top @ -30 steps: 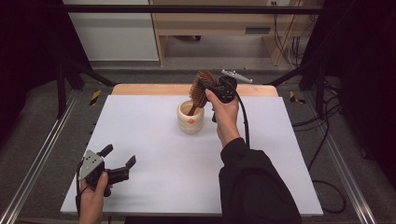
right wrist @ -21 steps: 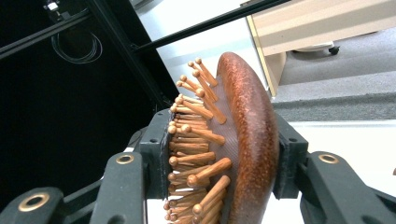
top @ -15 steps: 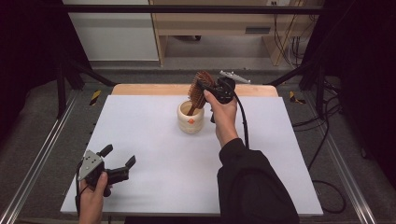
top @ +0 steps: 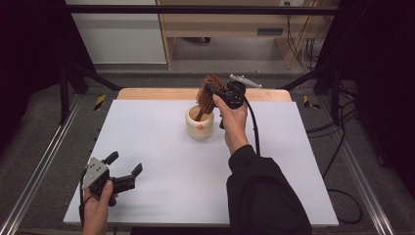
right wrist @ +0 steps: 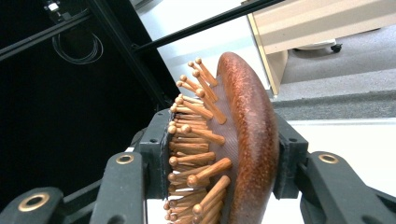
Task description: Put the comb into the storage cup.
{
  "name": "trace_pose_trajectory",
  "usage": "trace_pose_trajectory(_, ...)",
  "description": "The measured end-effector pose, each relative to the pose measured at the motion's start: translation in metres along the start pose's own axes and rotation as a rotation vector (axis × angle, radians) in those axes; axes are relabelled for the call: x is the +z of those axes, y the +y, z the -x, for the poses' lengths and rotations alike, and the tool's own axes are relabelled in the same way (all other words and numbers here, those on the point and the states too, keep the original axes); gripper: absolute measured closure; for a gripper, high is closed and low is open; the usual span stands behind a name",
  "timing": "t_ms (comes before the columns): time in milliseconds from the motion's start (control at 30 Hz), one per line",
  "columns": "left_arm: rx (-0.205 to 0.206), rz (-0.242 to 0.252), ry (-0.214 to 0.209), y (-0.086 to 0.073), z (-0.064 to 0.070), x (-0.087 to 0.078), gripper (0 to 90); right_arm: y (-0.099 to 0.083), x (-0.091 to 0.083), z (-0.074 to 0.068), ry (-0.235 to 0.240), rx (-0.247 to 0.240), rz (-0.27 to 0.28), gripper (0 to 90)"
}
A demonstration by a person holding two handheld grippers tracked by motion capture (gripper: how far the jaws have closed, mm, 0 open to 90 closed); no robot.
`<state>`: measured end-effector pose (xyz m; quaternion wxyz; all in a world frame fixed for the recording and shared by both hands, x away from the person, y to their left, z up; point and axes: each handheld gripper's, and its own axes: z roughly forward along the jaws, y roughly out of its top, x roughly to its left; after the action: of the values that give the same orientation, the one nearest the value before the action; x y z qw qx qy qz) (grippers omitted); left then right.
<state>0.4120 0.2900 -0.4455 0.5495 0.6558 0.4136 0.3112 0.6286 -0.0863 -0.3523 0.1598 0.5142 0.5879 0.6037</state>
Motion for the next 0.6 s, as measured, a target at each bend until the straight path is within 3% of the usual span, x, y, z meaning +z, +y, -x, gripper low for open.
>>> trace_pose_trajectory(600,0.003,0.000,-0.001,0.0002,-0.0002,-0.0005,1.8,-0.0026,0.0025,0.0013,0.001,0.004,-0.001,50.6)
